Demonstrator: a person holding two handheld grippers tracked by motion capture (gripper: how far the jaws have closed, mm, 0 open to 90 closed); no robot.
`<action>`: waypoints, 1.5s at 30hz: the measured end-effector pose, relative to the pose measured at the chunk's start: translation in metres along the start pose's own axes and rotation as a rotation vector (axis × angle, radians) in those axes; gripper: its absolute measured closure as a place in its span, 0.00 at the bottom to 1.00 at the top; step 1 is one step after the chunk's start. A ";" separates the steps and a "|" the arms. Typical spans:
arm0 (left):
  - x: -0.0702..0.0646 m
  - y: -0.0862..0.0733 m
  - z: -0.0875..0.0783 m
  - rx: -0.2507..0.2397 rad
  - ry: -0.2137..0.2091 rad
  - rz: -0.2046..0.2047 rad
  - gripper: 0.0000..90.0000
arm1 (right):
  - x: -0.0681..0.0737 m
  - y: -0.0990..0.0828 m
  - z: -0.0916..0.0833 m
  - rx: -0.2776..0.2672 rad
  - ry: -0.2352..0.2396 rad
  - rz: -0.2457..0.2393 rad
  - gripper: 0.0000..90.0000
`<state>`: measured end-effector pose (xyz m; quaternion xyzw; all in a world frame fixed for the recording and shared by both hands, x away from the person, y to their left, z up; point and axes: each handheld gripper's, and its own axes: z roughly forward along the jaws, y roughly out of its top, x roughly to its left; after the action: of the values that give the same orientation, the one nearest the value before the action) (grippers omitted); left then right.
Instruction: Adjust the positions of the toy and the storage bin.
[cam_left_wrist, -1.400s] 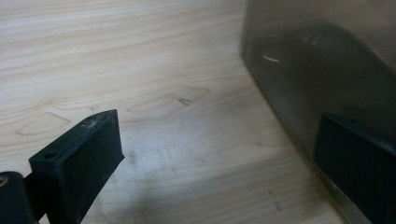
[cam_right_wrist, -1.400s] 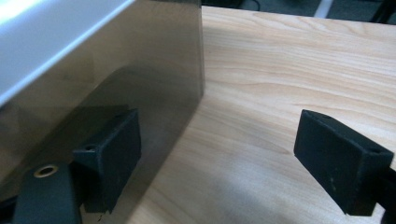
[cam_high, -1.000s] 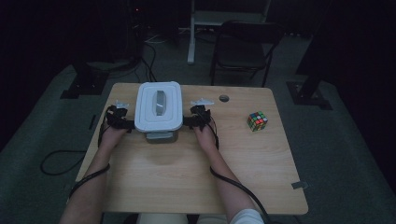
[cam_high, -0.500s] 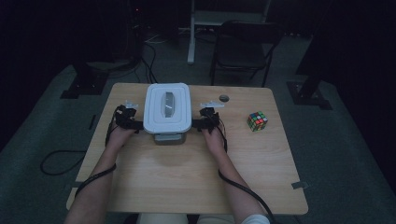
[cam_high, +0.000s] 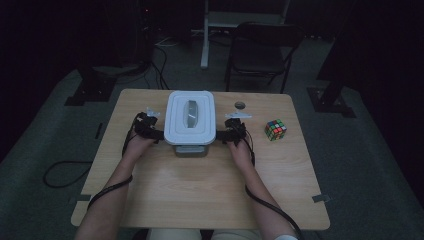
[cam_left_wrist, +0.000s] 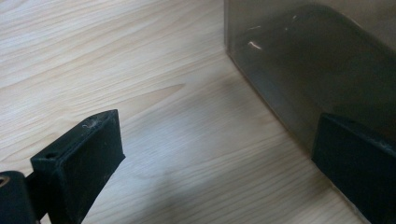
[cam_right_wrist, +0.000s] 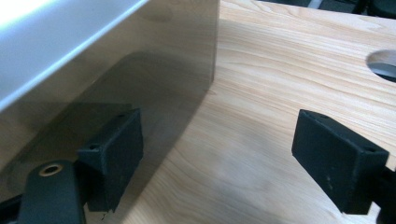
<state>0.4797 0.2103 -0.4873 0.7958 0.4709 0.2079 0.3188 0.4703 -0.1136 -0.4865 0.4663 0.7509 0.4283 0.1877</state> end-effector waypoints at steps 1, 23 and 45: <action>-0.002 0.001 0.001 0.004 -0.004 0.004 0.03 | -0.003 -0.002 -0.002 -0.001 0.002 0.007 0.18; -0.056 0.013 0.007 0.001 -0.099 0.073 0.03 | -0.044 -0.026 -0.043 -0.016 -0.014 0.032 0.20; -0.060 0.012 0.018 -0.056 -0.139 0.062 0.03 | -0.070 -0.038 -0.060 -0.030 -0.031 0.112 0.15</action>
<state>0.4705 0.1477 -0.4936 0.8134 0.4166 0.1752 0.3662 0.4433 -0.2095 -0.4921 0.5114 0.7143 0.4418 0.1821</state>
